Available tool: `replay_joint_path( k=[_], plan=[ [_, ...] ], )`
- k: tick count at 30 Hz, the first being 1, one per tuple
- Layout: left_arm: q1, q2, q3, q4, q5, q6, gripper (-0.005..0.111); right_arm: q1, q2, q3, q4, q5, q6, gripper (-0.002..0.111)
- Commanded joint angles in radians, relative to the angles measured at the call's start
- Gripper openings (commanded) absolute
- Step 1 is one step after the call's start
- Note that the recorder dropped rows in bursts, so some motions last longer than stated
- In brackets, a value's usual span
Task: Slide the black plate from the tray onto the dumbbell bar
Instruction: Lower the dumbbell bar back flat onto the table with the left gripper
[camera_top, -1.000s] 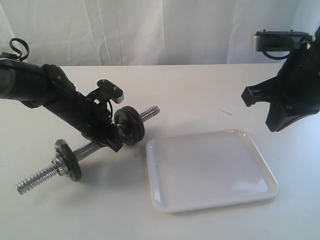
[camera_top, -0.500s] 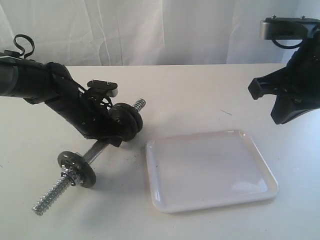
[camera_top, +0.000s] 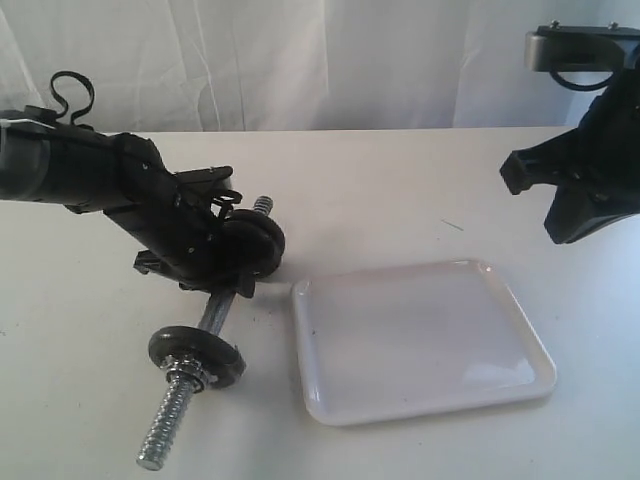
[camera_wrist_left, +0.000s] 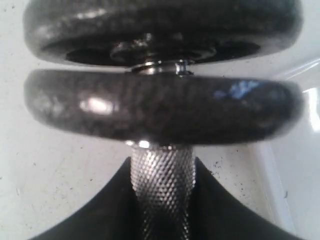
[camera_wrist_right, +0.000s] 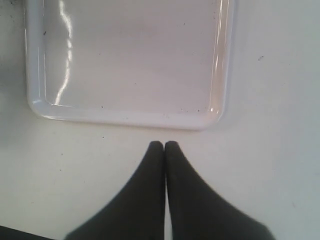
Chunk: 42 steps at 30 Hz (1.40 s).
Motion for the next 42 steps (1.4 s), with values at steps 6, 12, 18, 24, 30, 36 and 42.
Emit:
replay_joint_path(
  k=[6,12,18,24,30,36,42],
  plan=[
    [-0.018,-0.296,0.072,-0.022,-0.069,-0.128,0.000,0.000,-0.037,0.004,0.001,0.001,-0.004,0.000],
    [-0.045,-0.296,0.072,-0.022,-0.135,-0.217,0.000,0.000,-0.043,0.004,0.001,0.001,-0.004,0.000],
    [-0.054,-0.296,0.072,-0.022,-0.151,-0.231,0.000,0.000,-0.066,0.004,0.001,0.001,-0.004,0.000],
    [-0.054,-0.296,0.072,-0.022,-0.146,-0.239,0.000,0.000,-0.082,0.004,0.001,0.001,-0.004,0.000],
    [-0.054,-0.296,0.072,-0.022,-0.141,-0.239,0.000,0.000,-0.084,0.004,0.001,0.001,-0.004,0.000],
    [-0.054,-0.296,0.072,-0.022,-0.121,-0.239,0.000,0.000,-0.084,0.004,0.001,0.001,-0.004,0.000],
    [-0.054,-0.296,0.072,-0.022,-0.121,-0.284,0.000,0.000,-0.084,0.004,0.001,0.001,-0.004,0.000]
  ],
)
